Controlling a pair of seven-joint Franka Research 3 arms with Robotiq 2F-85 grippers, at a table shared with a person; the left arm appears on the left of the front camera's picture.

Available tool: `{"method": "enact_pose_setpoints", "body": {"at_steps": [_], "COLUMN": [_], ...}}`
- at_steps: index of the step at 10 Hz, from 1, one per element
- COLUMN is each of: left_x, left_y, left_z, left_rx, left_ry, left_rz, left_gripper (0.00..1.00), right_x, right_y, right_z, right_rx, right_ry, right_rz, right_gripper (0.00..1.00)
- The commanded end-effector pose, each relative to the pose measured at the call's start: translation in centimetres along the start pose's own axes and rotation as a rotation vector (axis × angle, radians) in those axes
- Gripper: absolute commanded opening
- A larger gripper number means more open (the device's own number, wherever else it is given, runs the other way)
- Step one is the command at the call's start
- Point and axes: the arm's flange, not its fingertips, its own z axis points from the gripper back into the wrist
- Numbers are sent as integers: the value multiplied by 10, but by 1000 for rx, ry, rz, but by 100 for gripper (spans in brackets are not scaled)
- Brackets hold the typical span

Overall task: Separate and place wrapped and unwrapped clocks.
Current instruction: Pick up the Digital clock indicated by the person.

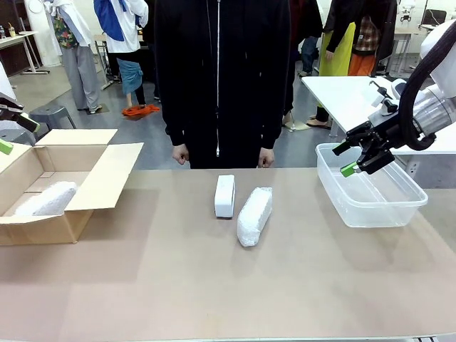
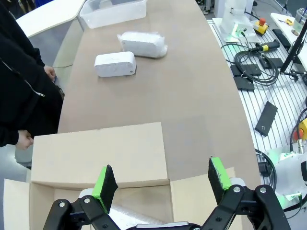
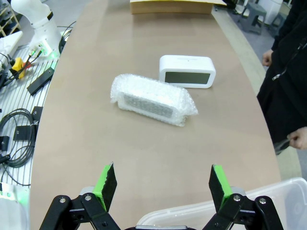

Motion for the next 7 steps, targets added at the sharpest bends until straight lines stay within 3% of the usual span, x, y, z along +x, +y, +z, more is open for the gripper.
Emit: {"method": "enact_pose_setpoints", "body": {"at_steps": [1, 7], "left_x": [0, 0], "left_y": [-2, -2], "left_z": [1, 1], "left_rx": [-6, -6], "left_ry": [-1, -1], "left_rz": [-16, -16], "left_gripper": [100, 100], "right_x": [0, 0], "right_y": [-2, -2], "right_z": [-2, -2], "right_rx": [-5, -5], "right_ry": [-30, -30], "right_rz": [5, 5], "right_gripper": [100, 100]}}
